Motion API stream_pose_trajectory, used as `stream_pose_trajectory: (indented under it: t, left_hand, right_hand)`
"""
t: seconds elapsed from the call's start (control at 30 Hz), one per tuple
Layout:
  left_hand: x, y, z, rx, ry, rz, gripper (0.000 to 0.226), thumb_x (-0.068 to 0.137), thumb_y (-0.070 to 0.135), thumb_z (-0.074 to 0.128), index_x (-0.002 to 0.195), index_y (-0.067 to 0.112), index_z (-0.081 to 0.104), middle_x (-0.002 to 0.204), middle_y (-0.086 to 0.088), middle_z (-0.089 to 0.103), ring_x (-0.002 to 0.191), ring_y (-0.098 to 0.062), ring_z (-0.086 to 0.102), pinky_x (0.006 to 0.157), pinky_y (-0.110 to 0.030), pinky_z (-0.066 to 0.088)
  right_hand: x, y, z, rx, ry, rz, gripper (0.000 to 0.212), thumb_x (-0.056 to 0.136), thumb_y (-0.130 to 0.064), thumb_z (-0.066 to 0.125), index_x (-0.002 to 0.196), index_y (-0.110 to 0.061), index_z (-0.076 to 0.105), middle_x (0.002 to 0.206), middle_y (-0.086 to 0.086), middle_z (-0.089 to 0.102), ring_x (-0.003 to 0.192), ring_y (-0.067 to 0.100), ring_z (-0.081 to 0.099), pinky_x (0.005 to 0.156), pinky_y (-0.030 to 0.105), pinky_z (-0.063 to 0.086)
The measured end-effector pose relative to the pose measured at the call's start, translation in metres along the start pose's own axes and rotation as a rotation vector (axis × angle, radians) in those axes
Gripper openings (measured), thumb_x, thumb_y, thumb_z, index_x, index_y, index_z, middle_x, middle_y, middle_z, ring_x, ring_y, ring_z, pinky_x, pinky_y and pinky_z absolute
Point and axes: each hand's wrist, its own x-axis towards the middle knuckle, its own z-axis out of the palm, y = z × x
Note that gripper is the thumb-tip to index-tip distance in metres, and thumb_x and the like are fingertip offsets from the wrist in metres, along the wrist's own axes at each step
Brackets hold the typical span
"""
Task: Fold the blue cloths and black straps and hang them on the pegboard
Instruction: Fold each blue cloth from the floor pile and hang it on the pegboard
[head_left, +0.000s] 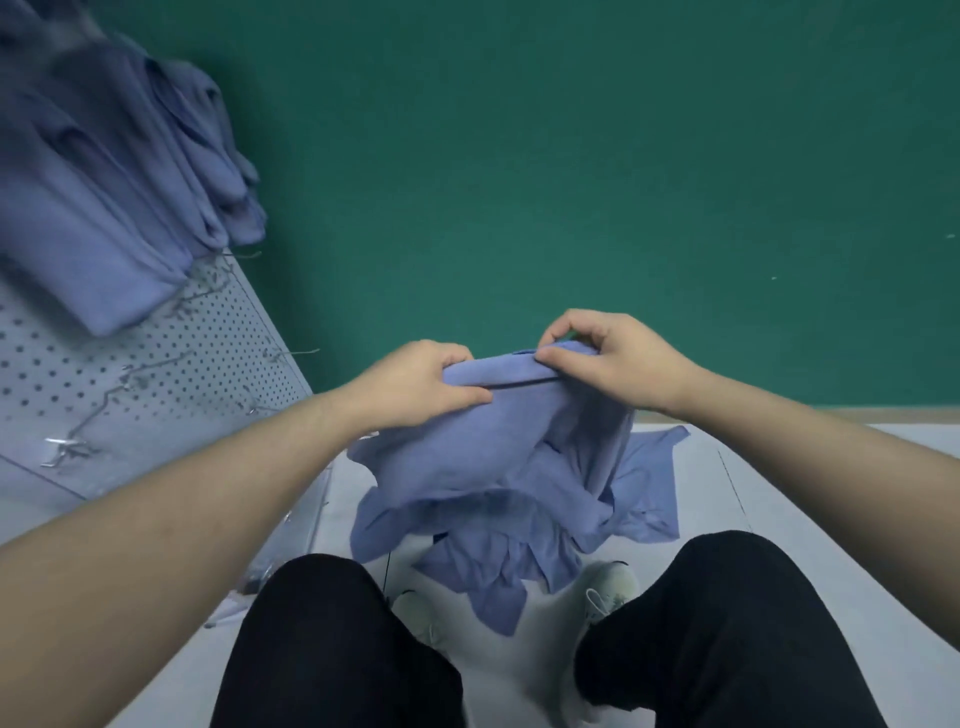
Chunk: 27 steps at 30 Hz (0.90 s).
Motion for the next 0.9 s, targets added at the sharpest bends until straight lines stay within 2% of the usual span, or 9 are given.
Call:
stream_pose_trajectory:
  t: [0.13,0.23,0.33,0.43,0.5,0.57,0.7,0.8,0.9]
  left_hand:
    - [-0.024,0.014,-0.027,0.013,0.009,-0.002,0.026,0.088,0.032,0.073,0.074,0.019,0.056,0.067,0.007,0.054,0.061,-0.010,0.046,0.059,-0.028,0.037]
    - [-0.039,0.026,-0.046,-0.047,0.039,0.034,0.022,0.088,0.022,0.074,0.078,0.016,0.055,0.071,0.007,0.054,0.062,-0.005,0.045,0.058,-0.022,0.036]
    - [-0.052,0.041,-0.063,-0.078,0.009,0.072,0.016,0.088,0.019,0.074,0.089,0.014,0.059,0.080,0.007,0.059,0.071,-0.008,0.050,0.065,-0.024,0.041]
    - [-0.060,0.058,-0.074,-0.184,0.074,0.106,0.011,0.090,0.018,0.071,0.094,0.014,0.061,0.085,0.007,0.063,0.073,-0.005,0.053,0.070,-0.025,0.044]
    - [-0.063,0.071,-0.078,-0.272,0.145,0.124,0.008,0.091,0.016,0.067,0.095,0.012,0.061,0.086,0.007,0.064,0.074,-0.005,0.054,0.072,-0.025,0.045]
    - [-0.064,0.083,-0.082,-0.336,0.204,0.158,0.007,0.091,0.012,0.065,0.096,0.010,0.060,0.086,0.007,0.063,0.076,-0.005,0.054,0.073,-0.026,0.046]
    - [-0.064,0.102,-0.086,-0.371,0.236,0.249,0.013,0.089,0.003,0.063,0.095,0.013,0.061,0.083,0.011,0.063,0.074,-0.003,0.055,0.069,-0.018,0.046]
    - [-0.064,0.108,-0.088,-0.347,0.252,0.307,0.022,0.086,0.001,0.065,0.092,0.023,0.064,0.084,0.011,0.064,0.075,0.001,0.056,0.071,-0.014,0.044]
    - [-0.066,0.106,-0.091,-0.241,0.328,0.367,0.026,0.079,0.017,0.067,0.088,0.040,0.060,0.093,0.009,0.064,0.082,0.009,0.055,0.077,-0.009,0.041]
  right_hand:
    - [-0.010,-0.025,-0.023,-0.054,0.037,-0.020,0.006,0.092,-0.030,0.070,0.088,-0.026,0.069,0.091,0.008,0.073,0.086,0.034,0.063,0.084,0.041,0.049]
    - [-0.016,-0.037,-0.039,-0.111,0.062,-0.009,0.009,0.093,-0.034,0.068,0.086,-0.028,0.067,0.080,0.015,0.068,0.065,0.025,0.050,0.068,0.037,0.045]
    - [-0.022,-0.048,-0.055,-0.206,0.053,0.049,0.009,0.093,-0.040,0.067,0.092,-0.031,0.066,0.066,0.010,0.058,0.059,0.016,0.042,0.058,0.029,0.036]
    - [-0.029,-0.059,-0.068,-0.208,0.040,0.159,0.020,0.092,-0.051,0.064,0.094,-0.032,0.069,0.074,0.001,0.066,0.062,0.009,0.052,0.056,0.015,0.038]
    - [-0.032,-0.069,-0.070,-0.145,0.019,0.204,0.034,0.093,-0.057,0.058,0.088,-0.026,0.069,0.077,-0.011,0.064,0.067,0.003,0.054,0.061,0.016,0.040]
    - [-0.033,-0.078,-0.067,-0.118,-0.021,0.203,0.045,0.094,-0.061,0.052,0.087,-0.018,0.064,0.078,-0.010,0.057,0.072,0.009,0.049,0.066,0.024,0.038]
    - [-0.032,-0.103,-0.056,0.027,-0.075,0.136,0.045,0.084,-0.066,0.052,0.104,-0.025,0.058,0.099,-0.013,0.062,0.089,0.006,0.056,0.079,0.025,0.043]
    - [-0.027,-0.125,-0.049,0.177,-0.102,0.076,0.040,0.089,-0.057,0.061,0.116,-0.028,0.059,0.115,-0.011,0.066,0.107,0.005,0.062,0.092,0.026,0.049]
    - [-0.022,-0.138,-0.047,0.227,-0.079,0.010,0.024,0.088,-0.038,0.075,0.101,-0.021,0.064,0.099,-0.008,0.069,0.088,0.007,0.062,0.083,0.027,0.048]
